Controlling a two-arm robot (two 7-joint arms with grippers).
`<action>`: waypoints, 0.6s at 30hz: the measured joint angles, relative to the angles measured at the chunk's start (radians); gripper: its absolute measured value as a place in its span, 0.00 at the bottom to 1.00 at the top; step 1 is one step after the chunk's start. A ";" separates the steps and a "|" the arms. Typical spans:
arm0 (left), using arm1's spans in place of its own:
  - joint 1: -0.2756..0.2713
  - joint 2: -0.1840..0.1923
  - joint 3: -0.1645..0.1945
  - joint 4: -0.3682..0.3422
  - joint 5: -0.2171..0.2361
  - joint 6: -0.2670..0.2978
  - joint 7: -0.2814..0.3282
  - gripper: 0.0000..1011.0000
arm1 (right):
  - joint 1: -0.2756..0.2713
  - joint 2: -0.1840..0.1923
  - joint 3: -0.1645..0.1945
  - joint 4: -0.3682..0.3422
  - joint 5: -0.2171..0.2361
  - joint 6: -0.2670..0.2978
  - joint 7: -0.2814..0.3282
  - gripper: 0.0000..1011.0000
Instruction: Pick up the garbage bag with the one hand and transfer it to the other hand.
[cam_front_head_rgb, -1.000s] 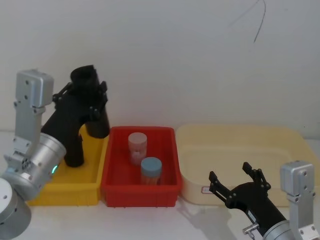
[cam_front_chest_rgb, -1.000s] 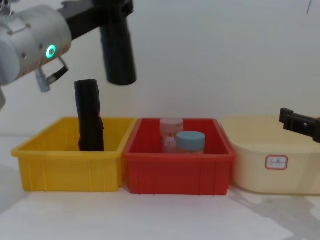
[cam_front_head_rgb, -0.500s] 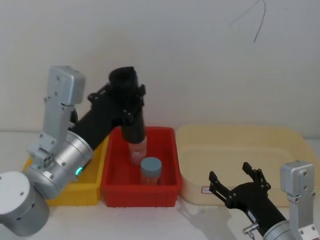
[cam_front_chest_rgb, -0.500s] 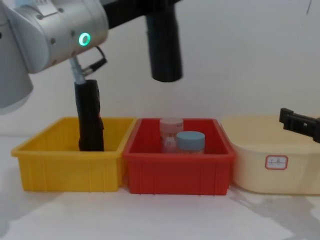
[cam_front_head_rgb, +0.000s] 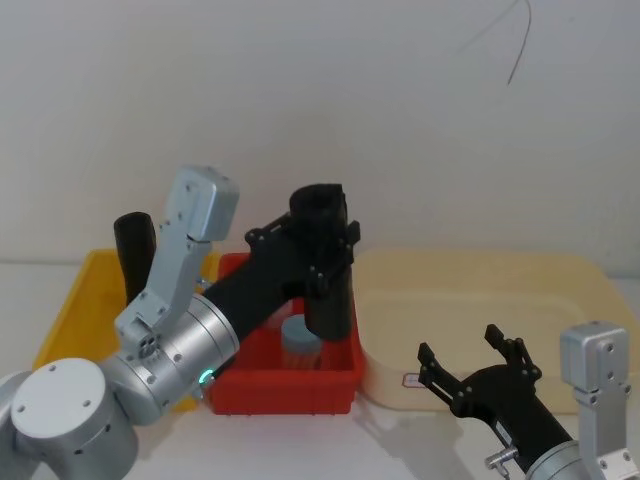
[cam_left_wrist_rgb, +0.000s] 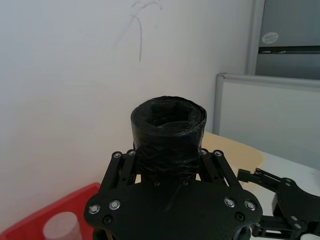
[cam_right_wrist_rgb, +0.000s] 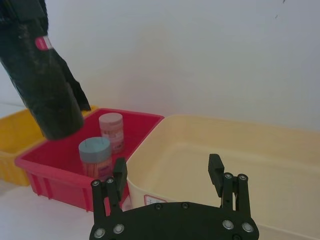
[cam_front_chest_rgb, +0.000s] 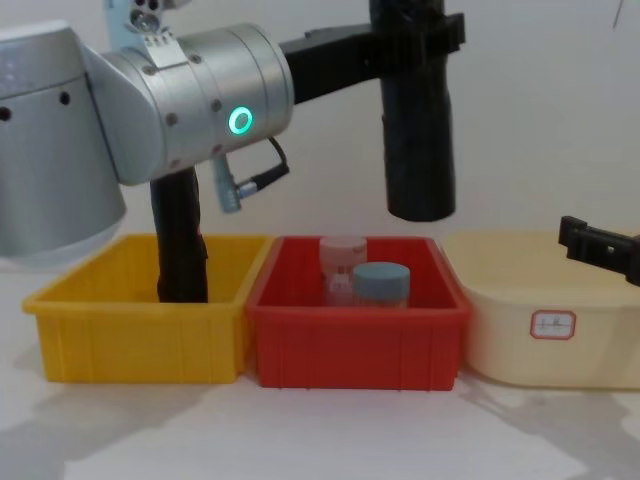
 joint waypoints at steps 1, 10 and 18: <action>0.000 -0.001 0.002 0.002 -0.002 0.002 -0.001 0.47 | 0.000 0.000 0.000 0.000 0.000 0.000 0.000 0.99; -0.002 -0.015 0.011 0.024 -0.019 0.015 0.007 0.47 | 0.000 0.000 0.000 0.000 0.000 0.000 0.000 0.99; -0.005 -0.020 0.013 0.036 -0.029 0.019 0.017 0.47 | 0.000 0.000 0.000 0.000 0.000 0.000 0.000 0.99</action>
